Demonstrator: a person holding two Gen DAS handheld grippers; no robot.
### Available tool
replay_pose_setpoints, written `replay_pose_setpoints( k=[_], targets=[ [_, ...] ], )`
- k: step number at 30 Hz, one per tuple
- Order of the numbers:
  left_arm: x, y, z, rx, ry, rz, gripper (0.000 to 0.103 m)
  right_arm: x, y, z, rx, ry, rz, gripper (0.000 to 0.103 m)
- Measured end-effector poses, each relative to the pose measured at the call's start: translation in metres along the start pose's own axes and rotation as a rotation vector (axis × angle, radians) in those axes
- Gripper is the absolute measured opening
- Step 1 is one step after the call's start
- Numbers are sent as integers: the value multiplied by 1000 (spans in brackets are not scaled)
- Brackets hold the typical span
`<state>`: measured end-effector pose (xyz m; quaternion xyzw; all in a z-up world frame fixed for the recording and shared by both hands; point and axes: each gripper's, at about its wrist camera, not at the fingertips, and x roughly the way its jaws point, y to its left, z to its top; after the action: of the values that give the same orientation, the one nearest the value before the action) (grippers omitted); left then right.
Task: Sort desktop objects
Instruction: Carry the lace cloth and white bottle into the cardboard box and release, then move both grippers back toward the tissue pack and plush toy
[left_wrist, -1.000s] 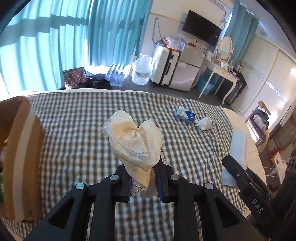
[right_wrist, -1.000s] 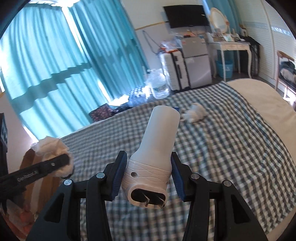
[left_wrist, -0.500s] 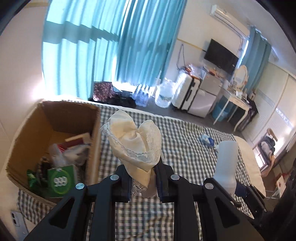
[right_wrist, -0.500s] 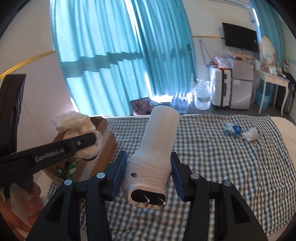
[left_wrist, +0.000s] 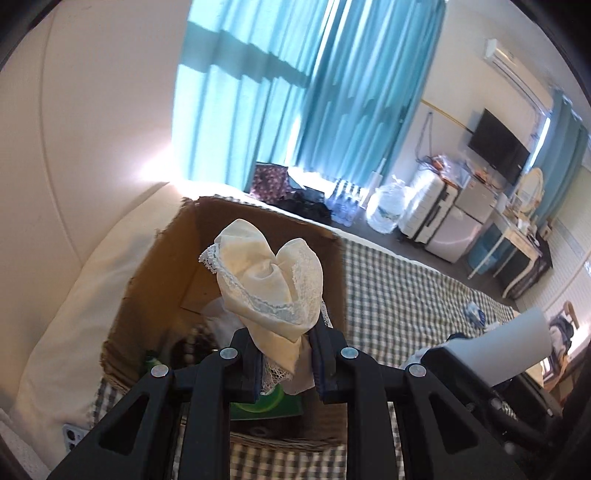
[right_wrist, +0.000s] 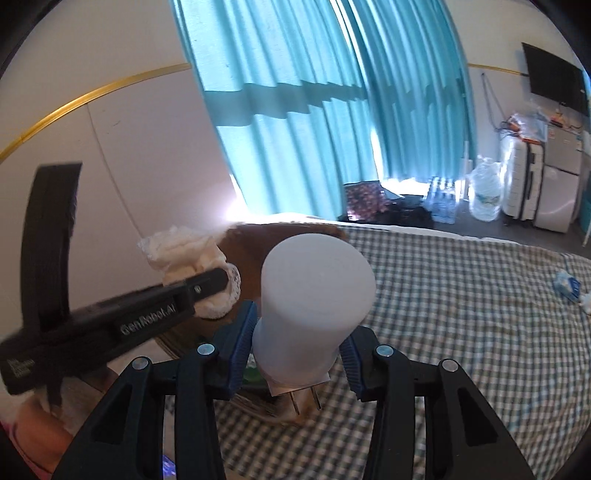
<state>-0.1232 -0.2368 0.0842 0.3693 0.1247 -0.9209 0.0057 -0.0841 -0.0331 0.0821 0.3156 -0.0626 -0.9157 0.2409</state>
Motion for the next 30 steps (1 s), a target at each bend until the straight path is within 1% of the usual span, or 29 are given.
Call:
replay_pose_setpoints(
  k=[2, 5, 8, 10, 11, 12, 13, 14, 15, 16, 17, 19, 21, 24, 30],
  targets=[
    [7, 16, 1, -7, 11, 31, 20, 14, 15, 8, -7, 8, 29, 43],
    [18, 33, -2, -24, 35, 43, 21, 35, 32, 14, 1, 27, 63, 43],
    [35, 49, -6, -34, 68, 60, 21, 57, 42, 13, 0, 53, 60, 43],
    [42, 54, -8, -30, 82, 70, 24, 70, 45, 12, -10, 71, 47, 43],
    [46, 56, -9, -30, 89, 68, 32, 75, 45, 13, -15, 78, 42, 43],
    [48, 57, -10, -29, 93, 67, 49, 78, 46, 14, -20, 86, 45, 44],
    [49, 58, -11, -25, 94, 67, 59, 81, 46, 17, -25, 79, 45, 44],
    [50, 58, -11, -17, 87, 76, 76, 81, 47, 20, -27, 63, 41, 45],
    [49, 57, -12, -9, 75, 93, 84, 80, 47, 23, -24, 43, 38, 56],
    [48, 58, -11, -3, 65, 109, 88, 79, 46, 28, -15, 26, 37, 74],
    [49, 58, -11, 0, 68, 115, 94, 79, 45, 32, -7, 12, 41, 77],
    [50, 58, -10, -2, 90, 114, 95, 75, 45, 38, -6, -19, 36, 77],
    [49, 58, -9, -3, 93, 126, 95, 70, 44, 41, -13, -47, -1, 78],
    [44, 54, -8, 8, 82, 147, 96, 62, 39, 46, -3, -67, -21, 78],
    [29, 41, 0, 13, 53, 145, 99, 34, 21, 47, -9, -109, -109, 78]
  ],
)
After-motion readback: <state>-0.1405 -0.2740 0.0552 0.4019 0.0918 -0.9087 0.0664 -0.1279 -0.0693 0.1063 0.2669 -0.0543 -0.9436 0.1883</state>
